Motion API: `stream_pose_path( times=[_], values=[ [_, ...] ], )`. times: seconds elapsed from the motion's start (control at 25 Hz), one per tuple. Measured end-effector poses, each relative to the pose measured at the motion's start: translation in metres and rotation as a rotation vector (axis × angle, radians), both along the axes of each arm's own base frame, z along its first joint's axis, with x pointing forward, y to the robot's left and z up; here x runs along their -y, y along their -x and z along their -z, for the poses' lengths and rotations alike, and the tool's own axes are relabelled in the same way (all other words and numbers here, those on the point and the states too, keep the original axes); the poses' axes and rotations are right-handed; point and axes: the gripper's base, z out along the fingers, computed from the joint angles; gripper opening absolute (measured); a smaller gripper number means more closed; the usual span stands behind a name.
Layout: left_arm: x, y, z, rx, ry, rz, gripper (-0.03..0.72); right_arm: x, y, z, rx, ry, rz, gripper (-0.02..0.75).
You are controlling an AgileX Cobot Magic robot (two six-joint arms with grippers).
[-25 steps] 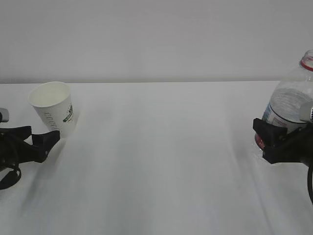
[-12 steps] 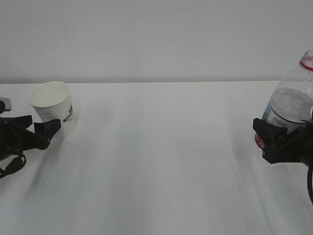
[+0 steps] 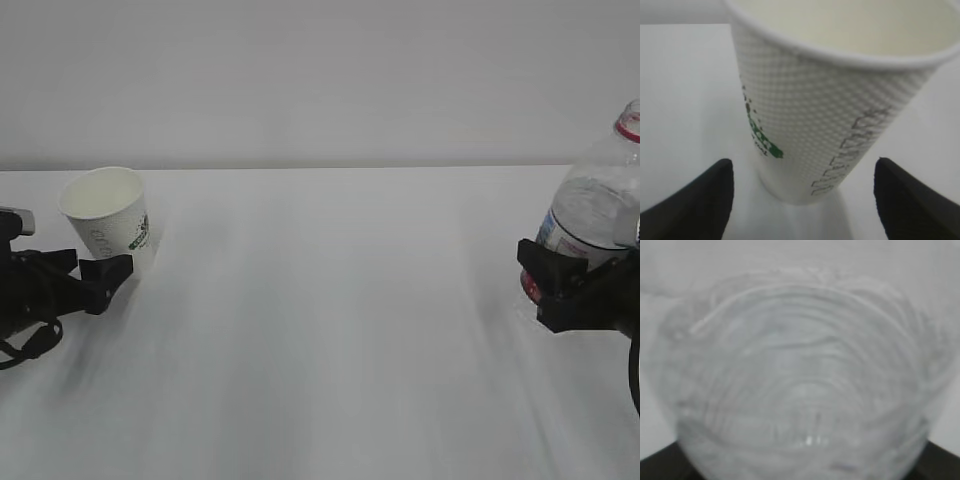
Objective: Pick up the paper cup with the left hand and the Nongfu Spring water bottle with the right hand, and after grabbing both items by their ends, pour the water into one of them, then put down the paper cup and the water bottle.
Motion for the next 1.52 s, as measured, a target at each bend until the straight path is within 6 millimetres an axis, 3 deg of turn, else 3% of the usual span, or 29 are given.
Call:
stream_pose_path(
  times=[0.4,0.84,1.28,1.52],
  values=[
    [0.002,-0.013,-0.005,0.052,0.006,0.029,0.647,0.0,0.0,0.0,0.002,-0.001,0.0,0.494],
    [0.003,-0.019,0.007,0.04,0.032,0.034,0.647,0.0,0.0,0.0,0.002,-0.001,0.0,0.494],
    [0.005,-0.038,0.009,0.058,0.049,0.051,0.656,0.0,0.0,0.0,0.002,-0.001,0.0,0.494],
    [0.02,-0.048,0.008,0.05,0.012,0.096,0.657,0.0,0.0,0.0,0.004,0.001,-0.001,0.494]
  ],
)
